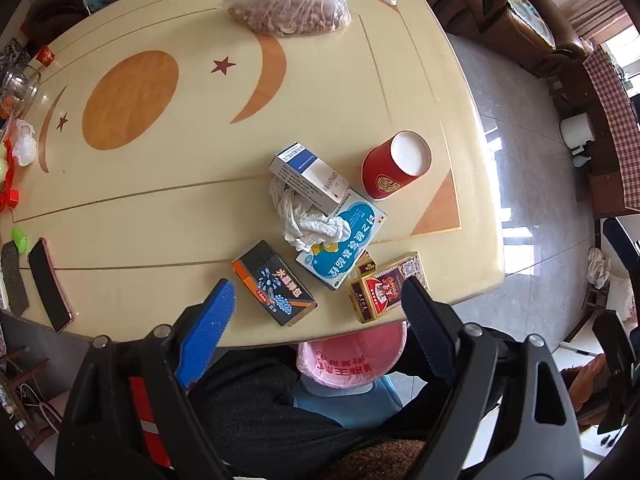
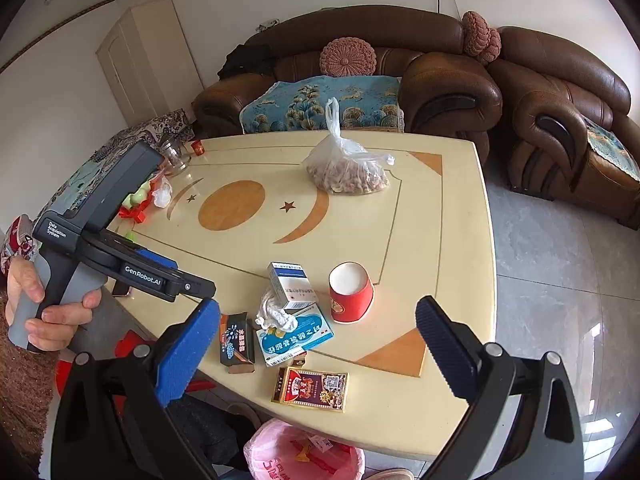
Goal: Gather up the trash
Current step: 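Move both tools back over the table toward the red cup and white medicine box, then grasp the white medicine box with the left tool while the right tool grasps the red cup, then carry the medicine box and red cup over the pink trash bin with both tools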
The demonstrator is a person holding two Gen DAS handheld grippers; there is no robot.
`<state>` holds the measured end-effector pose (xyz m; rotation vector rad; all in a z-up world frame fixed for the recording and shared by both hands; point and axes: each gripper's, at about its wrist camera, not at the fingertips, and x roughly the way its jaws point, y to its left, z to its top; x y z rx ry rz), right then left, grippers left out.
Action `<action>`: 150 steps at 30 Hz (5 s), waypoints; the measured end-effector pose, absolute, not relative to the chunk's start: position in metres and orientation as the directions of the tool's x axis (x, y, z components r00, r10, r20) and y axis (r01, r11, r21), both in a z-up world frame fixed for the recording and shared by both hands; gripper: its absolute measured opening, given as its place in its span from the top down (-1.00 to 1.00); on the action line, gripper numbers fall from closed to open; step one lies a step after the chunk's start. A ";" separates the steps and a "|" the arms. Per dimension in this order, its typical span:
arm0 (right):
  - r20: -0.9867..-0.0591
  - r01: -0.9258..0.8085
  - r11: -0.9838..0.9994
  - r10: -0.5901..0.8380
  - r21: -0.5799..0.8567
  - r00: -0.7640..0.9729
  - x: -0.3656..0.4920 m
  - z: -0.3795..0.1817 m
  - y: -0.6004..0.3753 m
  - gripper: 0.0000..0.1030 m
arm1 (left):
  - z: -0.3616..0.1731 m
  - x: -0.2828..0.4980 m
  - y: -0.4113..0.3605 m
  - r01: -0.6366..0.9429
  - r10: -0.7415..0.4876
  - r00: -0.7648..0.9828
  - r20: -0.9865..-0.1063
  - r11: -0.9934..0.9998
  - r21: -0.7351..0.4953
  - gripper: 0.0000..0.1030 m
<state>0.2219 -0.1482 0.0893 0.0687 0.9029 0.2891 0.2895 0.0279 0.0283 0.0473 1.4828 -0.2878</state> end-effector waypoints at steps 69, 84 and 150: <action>-0.859 -0.230 0.972 0.149 0.037 0.490 0.357 -0.117 -0.127 -0.59 | -0.125 0.397 0.023 -0.015 -0.402 -0.128 -0.907 0.915 -0.403 -0.60; -0.847 -0.245 0.969 0.138 0.009 0.514 0.357 -0.115 -0.125 -0.16 | -0.131 0.408 0.016 -0.035 -0.382 -0.140 -0.913 0.924 -0.381 -0.25; -0.726 -0.186 0.979 0.067 -0.085 0.685 0.207 0.036 -0.129 -0.15 | 0.044 0.247 0.016 0.232 -0.282 0.182 -0.942 0.943 -0.238 0.53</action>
